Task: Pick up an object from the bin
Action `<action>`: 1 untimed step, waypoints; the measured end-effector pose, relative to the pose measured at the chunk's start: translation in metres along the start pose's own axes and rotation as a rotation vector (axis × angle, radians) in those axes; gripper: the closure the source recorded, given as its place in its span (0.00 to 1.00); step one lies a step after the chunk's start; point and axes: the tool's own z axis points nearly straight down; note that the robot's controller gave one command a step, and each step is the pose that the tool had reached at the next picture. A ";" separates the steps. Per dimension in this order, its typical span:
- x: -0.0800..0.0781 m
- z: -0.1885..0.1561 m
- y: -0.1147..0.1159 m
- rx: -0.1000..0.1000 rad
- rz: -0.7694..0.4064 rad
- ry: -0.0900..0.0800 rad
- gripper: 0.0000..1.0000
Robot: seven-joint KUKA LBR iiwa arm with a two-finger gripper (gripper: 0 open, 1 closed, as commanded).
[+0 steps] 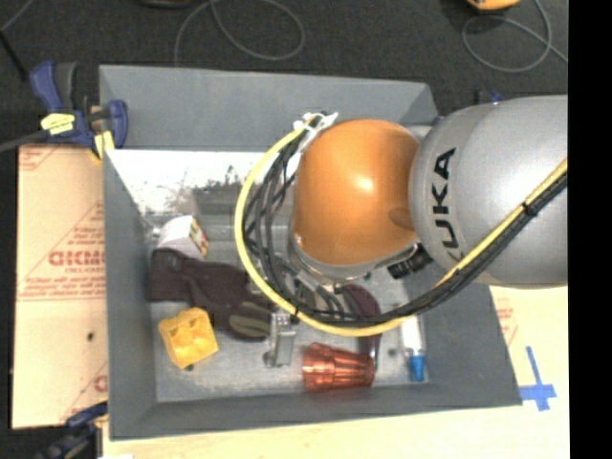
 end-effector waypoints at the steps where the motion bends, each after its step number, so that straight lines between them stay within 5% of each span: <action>1: -0.002 -0.004 -0.001 -0.002 0.005 -0.008 0.00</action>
Offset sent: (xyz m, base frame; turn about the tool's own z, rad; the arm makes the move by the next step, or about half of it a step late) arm 0.0394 -0.0243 -0.0801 -0.4537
